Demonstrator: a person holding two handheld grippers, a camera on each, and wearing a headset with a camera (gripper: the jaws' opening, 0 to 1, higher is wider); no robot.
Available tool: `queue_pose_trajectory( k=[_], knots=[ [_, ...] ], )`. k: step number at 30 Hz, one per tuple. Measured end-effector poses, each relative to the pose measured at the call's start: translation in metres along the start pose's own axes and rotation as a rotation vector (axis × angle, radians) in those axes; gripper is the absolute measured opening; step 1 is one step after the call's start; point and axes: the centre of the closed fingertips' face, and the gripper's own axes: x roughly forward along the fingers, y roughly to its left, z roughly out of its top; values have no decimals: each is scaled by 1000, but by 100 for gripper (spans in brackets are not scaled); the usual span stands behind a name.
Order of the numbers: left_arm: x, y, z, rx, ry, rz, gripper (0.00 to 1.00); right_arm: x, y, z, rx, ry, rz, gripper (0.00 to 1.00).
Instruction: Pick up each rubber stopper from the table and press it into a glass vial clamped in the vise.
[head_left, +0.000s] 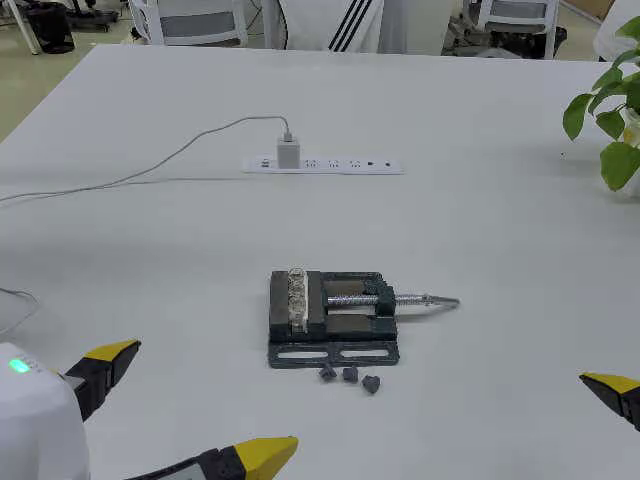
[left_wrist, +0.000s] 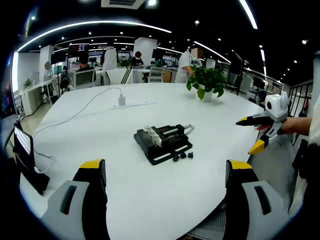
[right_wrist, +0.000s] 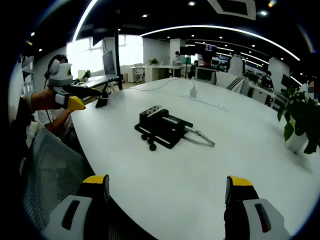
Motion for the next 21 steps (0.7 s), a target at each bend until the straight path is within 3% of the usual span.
queue_pose_trajectory(
  k=[13,21],
  knots=[
    [3,1,-1,-8,-5,4,99,4,-5,-1,-4,5,2,95],
    [3,5,-1,1,-4,11,99,11,-9,12,-14,-22,-1,94]
  ],
)
